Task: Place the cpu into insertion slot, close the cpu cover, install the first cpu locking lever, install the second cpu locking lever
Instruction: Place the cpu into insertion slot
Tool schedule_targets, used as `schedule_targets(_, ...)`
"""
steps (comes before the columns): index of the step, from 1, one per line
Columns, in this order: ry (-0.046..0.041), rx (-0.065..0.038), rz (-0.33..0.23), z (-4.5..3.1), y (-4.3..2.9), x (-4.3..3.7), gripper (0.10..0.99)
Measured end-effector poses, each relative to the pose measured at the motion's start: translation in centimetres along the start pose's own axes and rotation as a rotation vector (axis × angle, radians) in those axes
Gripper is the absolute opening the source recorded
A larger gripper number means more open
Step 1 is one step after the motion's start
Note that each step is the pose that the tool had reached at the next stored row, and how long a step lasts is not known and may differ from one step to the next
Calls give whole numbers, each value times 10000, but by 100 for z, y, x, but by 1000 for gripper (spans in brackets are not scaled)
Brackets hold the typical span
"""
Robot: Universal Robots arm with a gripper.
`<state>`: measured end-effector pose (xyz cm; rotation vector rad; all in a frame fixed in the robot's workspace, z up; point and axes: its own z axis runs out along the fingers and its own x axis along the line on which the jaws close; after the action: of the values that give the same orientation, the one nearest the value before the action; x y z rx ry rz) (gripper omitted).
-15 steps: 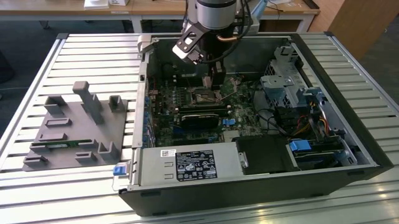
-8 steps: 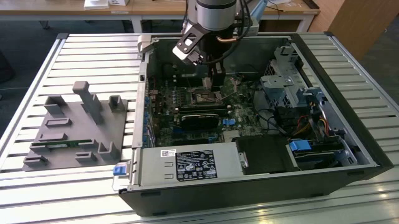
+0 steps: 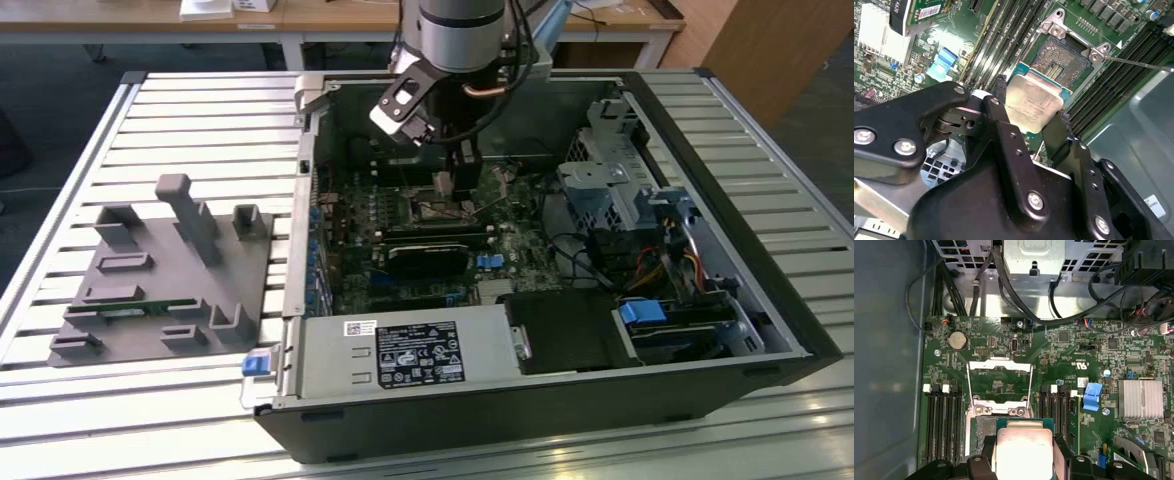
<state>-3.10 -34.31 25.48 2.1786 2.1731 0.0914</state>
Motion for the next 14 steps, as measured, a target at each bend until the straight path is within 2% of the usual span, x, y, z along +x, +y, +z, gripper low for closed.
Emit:
schedule_targets(8, 0, -2, -37, 63, -6, 50, 537)
schedule_targets(12, 35, -23, -416, 120, -11, 65, 537)
schedule_targets(14, 34, -22, -430, 138, -13, 75, 537)
